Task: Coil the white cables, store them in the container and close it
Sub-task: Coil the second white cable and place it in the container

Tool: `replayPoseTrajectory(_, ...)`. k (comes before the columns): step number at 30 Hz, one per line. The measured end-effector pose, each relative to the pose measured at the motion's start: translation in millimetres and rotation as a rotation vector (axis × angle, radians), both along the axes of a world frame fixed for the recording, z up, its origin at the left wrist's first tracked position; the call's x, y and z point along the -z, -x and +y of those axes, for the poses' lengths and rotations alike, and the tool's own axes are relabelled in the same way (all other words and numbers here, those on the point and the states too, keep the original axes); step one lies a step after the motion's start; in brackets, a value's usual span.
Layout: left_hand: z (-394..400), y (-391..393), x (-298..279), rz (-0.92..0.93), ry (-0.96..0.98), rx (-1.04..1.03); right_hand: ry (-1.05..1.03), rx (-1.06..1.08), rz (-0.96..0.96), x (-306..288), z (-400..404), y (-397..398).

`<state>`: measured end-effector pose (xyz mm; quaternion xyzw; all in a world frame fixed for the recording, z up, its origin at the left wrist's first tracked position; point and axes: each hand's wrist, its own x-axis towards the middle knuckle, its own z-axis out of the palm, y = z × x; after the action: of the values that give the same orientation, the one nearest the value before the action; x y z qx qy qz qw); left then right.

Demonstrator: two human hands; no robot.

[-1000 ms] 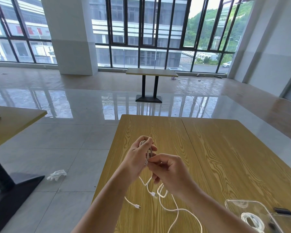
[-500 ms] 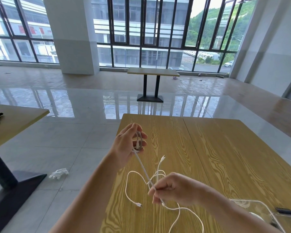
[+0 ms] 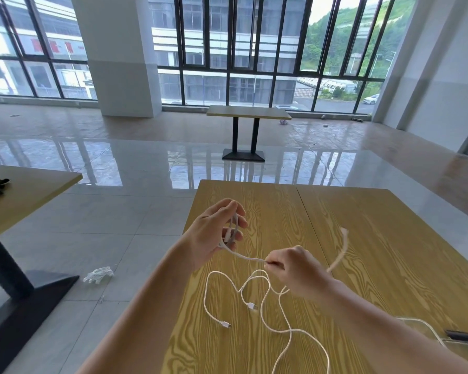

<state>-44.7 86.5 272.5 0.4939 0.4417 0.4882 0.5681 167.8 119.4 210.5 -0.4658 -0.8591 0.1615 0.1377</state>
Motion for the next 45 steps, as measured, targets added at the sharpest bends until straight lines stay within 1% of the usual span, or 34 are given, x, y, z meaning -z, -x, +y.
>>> replayPoseTrajectory(4, 0.3, -6.6, 3.5, 0.073, -0.013, 0.005, -0.028, 0.085, 0.075, 1.4, 4.2, -5.4)
replayPoseTrajectory(10, 3.9, -10.9, 10.3, 0.219, -0.019, -0.056, 0.019, 0.193, 0.201, 2.5, 6.6, -12.7)
replayPoseTrajectory(12, 6.2, -9.9, 15.5, 0.212, -0.013, -0.097, 0.086, 0.230, 0.316, -0.4, 5.4, -11.7)
replayPoseTrajectory(15, 8.8, -10.4, 21.4, 0.206, 0.001, -0.156, 0.278, 0.278, 0.622, -9.8, 1.0, -3.9)
replayPoseTrajectory(17, 9.3, -12.1, 23.7, 0.195, 0.016, -0.179, 0.350, 0.298, 0.764, -18.4, -3.6, 2.9)
replayPoseTrajectory(20, 9.9, -14.2, 26.6, 0.157, 0.034, -0.193, 0.434, 0.284, 0.903, -29.6, -12.0, 11.1)
replayPoseTrajectory(25, 6.2, -18.5, 32.0, 0.075, 0.040, -0.209, 0.548, 0.202, 1.045, -37.5, -26.8, 20.1)
replayPoseTrajectory(28, 3.3, -22.9, 34.8, 0.053, 0.025, -0.197, 0.581, 0.110, 1.046, -40.7, -33.7, 24.8)
replayPoseTrajectory(32, 1.9, -26.7, 37.4, -0.024, 0.036, -0.172, 0.557, -0.017, 0.937, -40.8, -40.7, 30.3)
replayPoseTrajectory(34, 1.9, -28.4, 37.0, -0.043, 0.037, -0.169, 0.510, -0.021, 0.896, -39.2, -42.8, 31.6)
replayPoseTrajectory(38, 0.5, -33.0, 34.8, -0.094, 0.041, -0.152, 0.396, 0.038, 0.825, -34.3, -41.7, 34.2)
replayPoseTrajectory(40, 0.6, -33.2, 35.8, -0.120, 0.045, -0.145, 0.373, 0.046, 0.796, -32.4, -42.4, 36.1)
replayPoseTrajectory(45, -0.9, -32.1, 37.3, -0.149, 0.029, -0.080, 0.303, -0.042, 0.706, -32.2, -45.1, 33.0)
